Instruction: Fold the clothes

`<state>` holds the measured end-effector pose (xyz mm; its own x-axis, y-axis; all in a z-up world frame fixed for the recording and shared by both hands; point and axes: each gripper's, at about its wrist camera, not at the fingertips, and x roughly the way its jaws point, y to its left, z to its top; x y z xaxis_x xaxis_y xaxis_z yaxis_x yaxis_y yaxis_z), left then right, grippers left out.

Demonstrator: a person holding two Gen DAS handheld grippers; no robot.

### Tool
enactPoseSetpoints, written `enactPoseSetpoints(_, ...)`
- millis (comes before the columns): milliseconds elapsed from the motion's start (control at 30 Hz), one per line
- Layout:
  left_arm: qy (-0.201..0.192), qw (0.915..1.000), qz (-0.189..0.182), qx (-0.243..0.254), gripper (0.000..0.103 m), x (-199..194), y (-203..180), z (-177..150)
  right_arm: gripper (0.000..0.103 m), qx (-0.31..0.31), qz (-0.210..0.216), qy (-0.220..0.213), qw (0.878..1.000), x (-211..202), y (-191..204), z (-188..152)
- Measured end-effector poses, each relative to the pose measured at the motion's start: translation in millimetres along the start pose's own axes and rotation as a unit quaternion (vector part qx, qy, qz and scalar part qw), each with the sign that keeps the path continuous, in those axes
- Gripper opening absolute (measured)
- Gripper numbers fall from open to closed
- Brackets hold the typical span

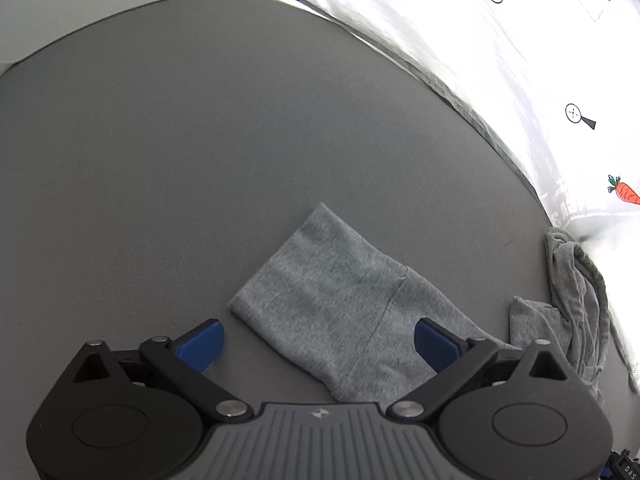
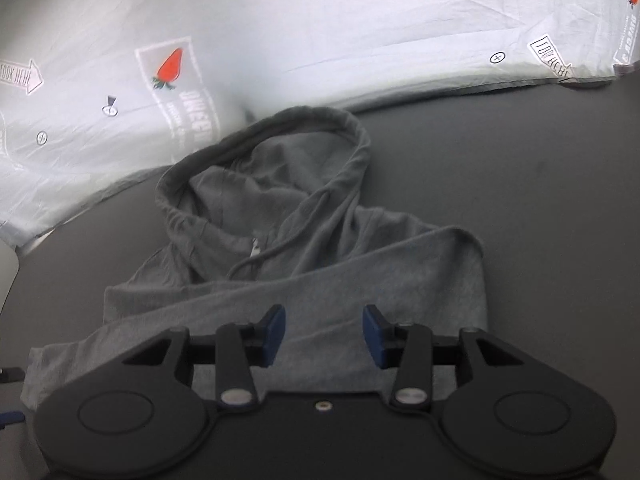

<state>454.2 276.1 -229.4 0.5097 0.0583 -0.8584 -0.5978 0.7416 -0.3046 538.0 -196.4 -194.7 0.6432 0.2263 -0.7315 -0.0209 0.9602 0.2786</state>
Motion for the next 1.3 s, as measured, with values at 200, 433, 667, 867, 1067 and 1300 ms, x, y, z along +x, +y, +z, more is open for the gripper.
enactPoseSetpoints(200,-0.043,0.9887,0.07,0.125,0.017,1,-31,-10,0.044,0.008,-0.004,0.016,1.0,-6,18,-31)
enactPoseSetpoints(433,-0.069,0.9849,-0.036,0.155,0.015,-34,-79,0,0.044,0.052,-0.014,-0.011,0.998,-33,0,-30)
enactPoseSetpoints(667,-0.054,0.9314,-0.248,0.261,0.015,-93,-213,-48,0.044,0.098,-0.048,-0.058,0.992,-80,-40,-53)
enactPoseSetpoints(867,0.051,0.8727,-0.281,0.396,0.083,-61,-310,-159,0.048,0.144,-0.082,-0.075,0.983,-120,-87,-71)
enactPoseSetpoints(1067,0.062,0.8756,-0.232,0.419,0.085,-64,-259,-191,0.05,0.142,-0.1,-0.068,0.982,-133,-115,-80)
enactPoseSetpoints(1300,-0.009,0.9402,-0.096,0.327,0.085,-41,-209,-137,0.052,0.131,-0.042,-0.035,0.99,-87,-113,-64)
